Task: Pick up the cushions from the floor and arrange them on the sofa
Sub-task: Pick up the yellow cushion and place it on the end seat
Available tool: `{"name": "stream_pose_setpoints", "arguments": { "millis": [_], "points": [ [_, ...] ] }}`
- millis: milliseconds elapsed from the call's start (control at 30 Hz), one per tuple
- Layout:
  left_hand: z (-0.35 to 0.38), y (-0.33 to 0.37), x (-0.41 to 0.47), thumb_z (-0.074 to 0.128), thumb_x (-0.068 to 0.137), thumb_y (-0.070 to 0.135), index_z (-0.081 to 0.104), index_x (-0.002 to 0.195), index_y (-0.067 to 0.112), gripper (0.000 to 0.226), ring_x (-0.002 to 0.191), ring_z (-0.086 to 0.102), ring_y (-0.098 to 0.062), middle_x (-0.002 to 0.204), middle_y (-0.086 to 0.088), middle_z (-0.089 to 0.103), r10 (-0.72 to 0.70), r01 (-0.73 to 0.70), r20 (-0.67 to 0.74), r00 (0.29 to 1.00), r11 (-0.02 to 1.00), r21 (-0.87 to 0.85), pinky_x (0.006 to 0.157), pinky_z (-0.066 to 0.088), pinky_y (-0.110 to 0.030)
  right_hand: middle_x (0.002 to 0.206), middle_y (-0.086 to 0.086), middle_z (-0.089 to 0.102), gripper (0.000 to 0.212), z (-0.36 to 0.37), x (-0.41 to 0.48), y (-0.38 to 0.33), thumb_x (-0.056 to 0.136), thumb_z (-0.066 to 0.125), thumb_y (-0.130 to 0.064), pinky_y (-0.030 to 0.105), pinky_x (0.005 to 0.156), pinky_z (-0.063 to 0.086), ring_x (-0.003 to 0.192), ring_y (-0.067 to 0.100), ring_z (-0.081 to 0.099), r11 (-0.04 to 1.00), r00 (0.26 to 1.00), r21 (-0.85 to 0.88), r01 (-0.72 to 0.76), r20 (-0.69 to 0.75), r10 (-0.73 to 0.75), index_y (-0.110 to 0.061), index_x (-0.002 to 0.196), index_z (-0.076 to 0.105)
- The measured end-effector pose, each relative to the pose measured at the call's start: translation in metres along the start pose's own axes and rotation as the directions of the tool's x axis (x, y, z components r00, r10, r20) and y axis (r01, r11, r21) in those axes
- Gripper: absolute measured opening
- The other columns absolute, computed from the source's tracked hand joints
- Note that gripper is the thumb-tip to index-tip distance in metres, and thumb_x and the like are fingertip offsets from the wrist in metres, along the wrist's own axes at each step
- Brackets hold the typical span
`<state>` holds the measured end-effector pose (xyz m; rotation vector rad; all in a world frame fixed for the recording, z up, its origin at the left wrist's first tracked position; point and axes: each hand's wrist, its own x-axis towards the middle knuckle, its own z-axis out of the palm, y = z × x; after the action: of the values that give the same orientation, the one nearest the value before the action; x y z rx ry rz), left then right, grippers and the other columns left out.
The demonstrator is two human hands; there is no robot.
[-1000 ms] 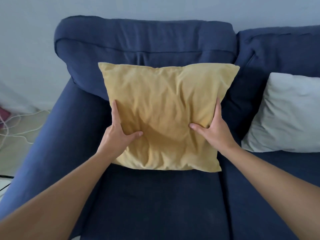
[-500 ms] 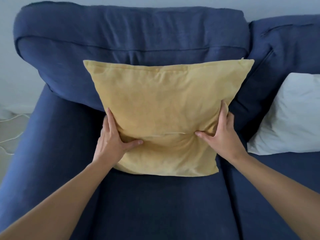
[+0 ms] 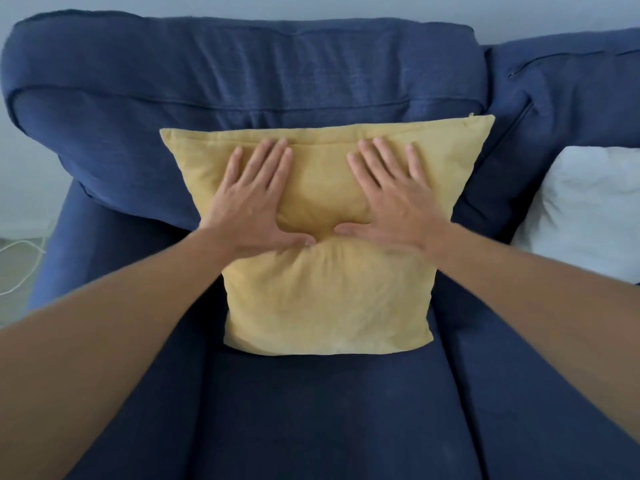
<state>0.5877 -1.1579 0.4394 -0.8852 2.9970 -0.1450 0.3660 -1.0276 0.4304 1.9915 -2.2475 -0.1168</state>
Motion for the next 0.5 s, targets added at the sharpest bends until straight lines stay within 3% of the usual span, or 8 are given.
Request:
{"name": "stream_pose_setpoints", "arguments": {
  "millis": [100, 500],
  "points": [
    [0.000, -0.027, -0.006, 0.026, 0.070, 0.102, -0.003, 0.162, 0.006, 0.136, 0.158, -0.009, -0.022, 0.172, -0.008, -0.007, -0.031, 0.031, 0.005, 1.000, 0.999, 0.021, 0.126, -0.001, -0.054, 0.170, 0.010, 0.007, 0.116, 0.001, -0.009, 0.029, 0.081, 0.021, -0.092, 0.062, 0.122, 0.002, 0.157, 0.030, 0.002, 0.999, 1.000, -0.047, -0.007, 0.024, 0.008, -0.009, 0.161, 0.011],
    [-0.016, -0.078, -0.038, 0.026, 0.067, 0.103, -0.003, 0.161, 0.003, 0.141, 0.158, -0.011, -0.024, 0.171, -0.012, -0.007, -0.125, 0.123, 0.033, 0.992, 0.990, 0.066, 0.125, 0.000, -0.059, 0.171, 0.011, -0.004, 0.121, -0.015, -0.042, 0.081, 0.078, 0.018, -0.095, 0.062, 0.122, 0.000, 0.156, 0.029, -0.008, 0.992, 0.983, -0.038, -0.123, 0.132, 0.127, -0.008, 0.161, 0.000]
  ]
}}
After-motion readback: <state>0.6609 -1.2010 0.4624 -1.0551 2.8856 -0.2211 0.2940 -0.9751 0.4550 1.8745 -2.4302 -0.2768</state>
